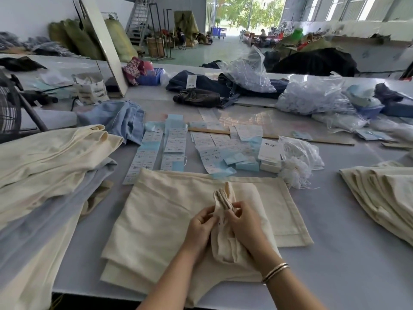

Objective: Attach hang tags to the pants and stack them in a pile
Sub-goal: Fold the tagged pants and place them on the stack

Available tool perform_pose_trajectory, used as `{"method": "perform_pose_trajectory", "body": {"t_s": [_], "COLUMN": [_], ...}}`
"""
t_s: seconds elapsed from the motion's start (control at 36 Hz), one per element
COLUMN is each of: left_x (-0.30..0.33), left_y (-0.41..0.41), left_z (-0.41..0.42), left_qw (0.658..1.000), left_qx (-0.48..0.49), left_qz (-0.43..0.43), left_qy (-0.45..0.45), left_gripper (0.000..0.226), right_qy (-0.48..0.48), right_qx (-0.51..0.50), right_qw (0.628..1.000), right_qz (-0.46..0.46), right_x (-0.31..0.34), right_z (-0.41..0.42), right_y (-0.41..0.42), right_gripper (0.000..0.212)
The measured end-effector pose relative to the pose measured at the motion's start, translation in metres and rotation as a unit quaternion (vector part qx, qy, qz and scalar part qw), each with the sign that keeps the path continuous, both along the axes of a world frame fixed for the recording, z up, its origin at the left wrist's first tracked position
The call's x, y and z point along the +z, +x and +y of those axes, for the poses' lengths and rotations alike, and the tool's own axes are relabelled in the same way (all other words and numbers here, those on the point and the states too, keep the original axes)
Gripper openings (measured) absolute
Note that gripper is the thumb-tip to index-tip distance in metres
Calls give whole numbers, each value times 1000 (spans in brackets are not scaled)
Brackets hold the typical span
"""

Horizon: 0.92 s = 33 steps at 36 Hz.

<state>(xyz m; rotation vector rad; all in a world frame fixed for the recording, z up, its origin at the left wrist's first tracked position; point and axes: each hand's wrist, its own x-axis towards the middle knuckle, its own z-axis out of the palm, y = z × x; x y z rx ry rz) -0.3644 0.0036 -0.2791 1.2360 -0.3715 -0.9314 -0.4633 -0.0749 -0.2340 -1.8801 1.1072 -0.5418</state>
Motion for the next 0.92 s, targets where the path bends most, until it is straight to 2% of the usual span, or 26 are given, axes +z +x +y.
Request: {"method": "perform_pose_trajectory", "body": {"t_s": [0.06,0.11,0.17,0.22,0.28,0.36,0.39,0.47,0.53,0.58,0.69,0.78,0.83,0.92], "left_x": [1,3,4,5,6,8,8,9,10,11,11,10,10,10], "left_y": [1,2,3,4,4,3,3,1,0,0,0,1,1,-1], "left_z": [0,0,2,3,3,5,6,6,5,3,4,5,5,4], "left_qw": [1000,999,994,990,988,988,989,993,994,995,994,995,996,997], "left_qx": [0,-11,-30,-43,-46,-56,-56,-37,-29,-31,-53,-85,-92,-77], "left_qz": [13,52,102,127,135,130,122,102,96,89,83,40,13,-4], "left_qy": [2,-7,-31,-52,-60,-64,-61,-50,-42,-35,-40,-22,-2,18], "left_gripper": [23,24,25,27,30,34,31,23,19,16,15,29,37,27], "right_qy": [36,89,186,228,193,101,67,11,63,130,109,105,101,108], "right_qx": [-14,-21,-23,-16,-5,26,40,43,32,40,43,24,10,-22], "right_qw": [998,991,964,945,959,988,993,997,992,979,985,988,990,990], "right_qz": [-46,-95,-189,-235,-206,-116,-93,-55,-101,-152,-124,-113,-98,-93], "right_x": [-4,-5,-4,-4,-7,-7,-7,-7,-9,-9,-9,-11,-10,-7], "right_z": [-5,-9,-11,-11,-11,-5,-3,-6,-11,-13,-8,-5,-5,-6], "right_y": [-7,-17,-25,-27,-23,-13,-10,-10,-17,-23,-18,-10,-8,-5], "right_gripper": [8,18,25,24,13,39,42,23,13,17,21,31,31,28]}}
